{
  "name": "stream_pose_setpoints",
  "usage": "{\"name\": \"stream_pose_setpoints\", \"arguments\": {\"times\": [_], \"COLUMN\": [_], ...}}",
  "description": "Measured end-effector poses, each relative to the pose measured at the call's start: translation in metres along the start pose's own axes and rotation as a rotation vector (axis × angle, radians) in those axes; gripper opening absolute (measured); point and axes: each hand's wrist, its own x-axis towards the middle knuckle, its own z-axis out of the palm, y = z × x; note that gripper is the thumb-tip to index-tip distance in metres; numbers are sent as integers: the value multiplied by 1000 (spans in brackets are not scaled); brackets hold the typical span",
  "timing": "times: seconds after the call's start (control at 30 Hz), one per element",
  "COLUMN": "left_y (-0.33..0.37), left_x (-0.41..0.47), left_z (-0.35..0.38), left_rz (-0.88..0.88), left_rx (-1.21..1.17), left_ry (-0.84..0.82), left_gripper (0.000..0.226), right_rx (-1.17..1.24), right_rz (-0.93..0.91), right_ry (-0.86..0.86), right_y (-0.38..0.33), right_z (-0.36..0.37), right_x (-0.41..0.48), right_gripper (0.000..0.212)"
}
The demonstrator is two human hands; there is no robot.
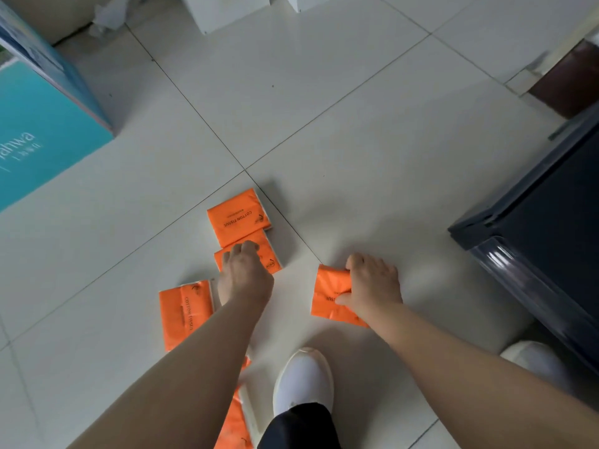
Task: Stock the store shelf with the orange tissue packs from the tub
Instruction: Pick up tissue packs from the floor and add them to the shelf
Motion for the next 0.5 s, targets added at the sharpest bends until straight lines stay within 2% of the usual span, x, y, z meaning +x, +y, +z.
{"name": "stream_pose_setpoints", "arguments": {"times": [0.1, 0.23, 0.37, 0.5], "left_y": [-7, -13, -16, -8], "left_x": [3, 6, -4, -6], "left_z": [-2, 0, 13, 15], "left_rz": [-49, -108, -15, 52], "left_rx": [102, 168, 227, 180], "left_ry": [10, -85, -178, -94], "left_gripper": [49, 49, 46, 46], "right_rx": [104, 147, 110, 66], "right_rz": [-78, -190, -192, -128], "right_ry": [162, 370, 386, 305], "right_y": [5, 16, 23, 24], "right_z": [2, 15, 10, 4], "right_x": [-15, -29, -29, -28], "right_gripper": [56, 70, 54, 46]}}
